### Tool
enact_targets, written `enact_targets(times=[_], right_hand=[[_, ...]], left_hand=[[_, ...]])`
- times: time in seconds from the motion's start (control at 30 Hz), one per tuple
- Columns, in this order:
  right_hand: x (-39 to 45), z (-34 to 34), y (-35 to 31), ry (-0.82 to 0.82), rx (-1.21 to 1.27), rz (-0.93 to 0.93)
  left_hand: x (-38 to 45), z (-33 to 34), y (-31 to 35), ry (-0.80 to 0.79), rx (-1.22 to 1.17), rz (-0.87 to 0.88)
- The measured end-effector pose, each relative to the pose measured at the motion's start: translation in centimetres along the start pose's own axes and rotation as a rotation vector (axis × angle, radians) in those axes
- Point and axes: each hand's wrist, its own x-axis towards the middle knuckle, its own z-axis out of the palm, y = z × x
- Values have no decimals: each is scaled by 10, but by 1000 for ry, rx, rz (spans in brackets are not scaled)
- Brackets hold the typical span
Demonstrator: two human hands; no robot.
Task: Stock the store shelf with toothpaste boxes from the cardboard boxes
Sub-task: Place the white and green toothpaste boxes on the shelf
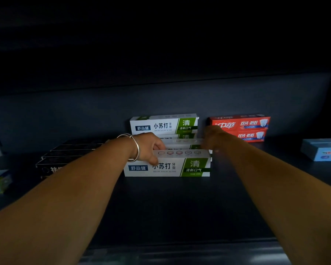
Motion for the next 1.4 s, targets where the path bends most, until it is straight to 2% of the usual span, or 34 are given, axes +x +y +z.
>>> enact_targets(times=[0.27, 0.47, 0.9, 1.4], right_hand=[[14, 11, 2, 28, 264, 160], [25, 17, -2, 91, 388, 193], [44, 24, -6, 122, 436, 211], [52, 28, -13, -5, 445, 260]], left_hand=[[0, 3, 1, 26, -22, -1], [6, 3, -4, 42, -40, 4], [17, 3, -12, 67, -65, 2], [22, 6, -15, 97, -89, -2]])
